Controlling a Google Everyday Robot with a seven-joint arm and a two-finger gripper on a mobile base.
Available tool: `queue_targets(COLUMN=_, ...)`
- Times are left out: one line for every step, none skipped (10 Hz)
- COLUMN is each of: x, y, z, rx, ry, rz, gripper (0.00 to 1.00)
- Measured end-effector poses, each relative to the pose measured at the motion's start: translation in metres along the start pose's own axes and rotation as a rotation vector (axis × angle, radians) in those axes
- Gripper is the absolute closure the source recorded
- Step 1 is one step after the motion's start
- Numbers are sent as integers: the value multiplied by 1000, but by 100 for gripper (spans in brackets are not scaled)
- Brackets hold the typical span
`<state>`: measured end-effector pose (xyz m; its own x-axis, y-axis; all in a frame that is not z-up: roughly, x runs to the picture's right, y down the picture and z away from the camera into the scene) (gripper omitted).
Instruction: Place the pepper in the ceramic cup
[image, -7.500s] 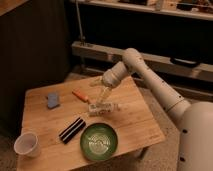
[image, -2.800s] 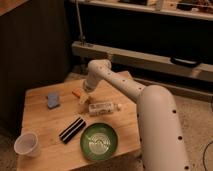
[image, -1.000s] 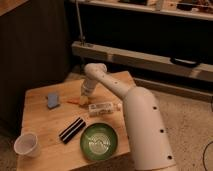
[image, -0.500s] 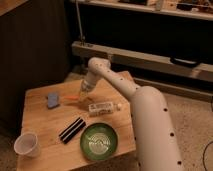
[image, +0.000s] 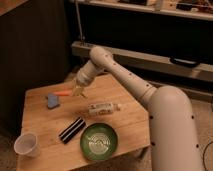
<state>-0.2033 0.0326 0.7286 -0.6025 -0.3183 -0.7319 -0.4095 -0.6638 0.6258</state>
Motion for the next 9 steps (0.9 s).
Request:
queue_targets(x=19, y=-16, z=7, rx=35, ry=28, rz=-50, gripper=80)
queue_targets(x=32, y=-27, z=13, rx=62, ry=45, rz=-86, gripper=80)
queue_targets(x=42, y=-36, z=17, rx=89, ry=60, rz=-120, gripper=80)
queue_targets(x=50, y=-42, z=20, rx=109, ry=70, rz=-148, gripper=80)
queue_targets(x=60, y=-50, z=22, rx=133, ry=75, rz=-187, gripper=80)
queue_targets(x=66, y=-56, z=25, rx=147, ry=72, rz=-209, gripper=80)
queue_targets(x=73, y=-63, z=28, rx=163, ry=69, rz=-238, gripper=80)
queue_targets(x=80, y=-71, z=32, rx=179, ry=64, rz=-266, gripper=80)
queue_targets(x=89, y=-80, z=35, rx=193, ry=57, rz=-300, gripper=80)
